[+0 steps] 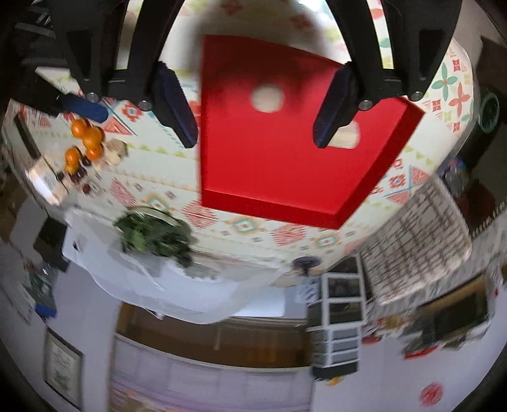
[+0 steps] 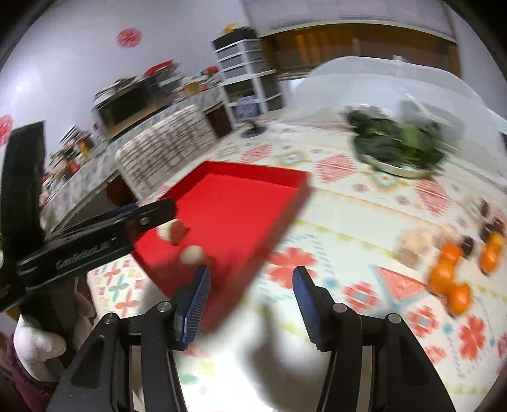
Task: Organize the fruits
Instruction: 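Carry both banana chunks over the red tray and open both tools to drop them, then move the left tool to a banana chunk while the right tool reaches a mandarin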
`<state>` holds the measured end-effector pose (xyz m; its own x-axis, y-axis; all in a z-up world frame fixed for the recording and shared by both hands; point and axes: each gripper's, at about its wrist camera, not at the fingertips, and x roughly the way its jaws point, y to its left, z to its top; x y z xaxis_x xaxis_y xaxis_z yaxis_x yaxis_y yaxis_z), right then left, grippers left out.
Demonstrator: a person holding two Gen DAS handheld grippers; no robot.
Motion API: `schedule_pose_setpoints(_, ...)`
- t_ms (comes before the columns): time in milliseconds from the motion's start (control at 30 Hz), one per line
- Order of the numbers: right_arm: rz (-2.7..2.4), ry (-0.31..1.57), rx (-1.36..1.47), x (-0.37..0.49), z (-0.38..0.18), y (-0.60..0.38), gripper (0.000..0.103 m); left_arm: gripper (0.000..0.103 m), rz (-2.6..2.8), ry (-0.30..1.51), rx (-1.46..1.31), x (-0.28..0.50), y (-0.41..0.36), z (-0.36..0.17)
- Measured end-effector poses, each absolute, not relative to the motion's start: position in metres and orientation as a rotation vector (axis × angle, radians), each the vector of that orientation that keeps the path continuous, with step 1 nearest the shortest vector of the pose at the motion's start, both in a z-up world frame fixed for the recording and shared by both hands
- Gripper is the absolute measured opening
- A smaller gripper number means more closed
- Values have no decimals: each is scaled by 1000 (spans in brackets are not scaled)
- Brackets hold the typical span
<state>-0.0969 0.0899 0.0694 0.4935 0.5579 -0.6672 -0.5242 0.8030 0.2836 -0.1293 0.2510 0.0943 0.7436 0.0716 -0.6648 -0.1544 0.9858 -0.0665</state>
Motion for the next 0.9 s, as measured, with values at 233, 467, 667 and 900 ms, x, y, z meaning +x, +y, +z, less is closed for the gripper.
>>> schedule_pose_setpoints(233,501,832,89,-93,57,3,59,77,7,782,-46,-121,185,76)
schedule_pose_setpoints(467,371,871,166,-81,37,-77,59,77,-63,846,-58,-110,150,49)
schedule_pose_setpoints(667,361,900,169,-63,23,-91,59,72,-125,886,-46,-92,123,35)
schedule_pose_setpoints(900,401,922,131,-36,12,-68,59,72,-129,893,-76,-55,116,39)
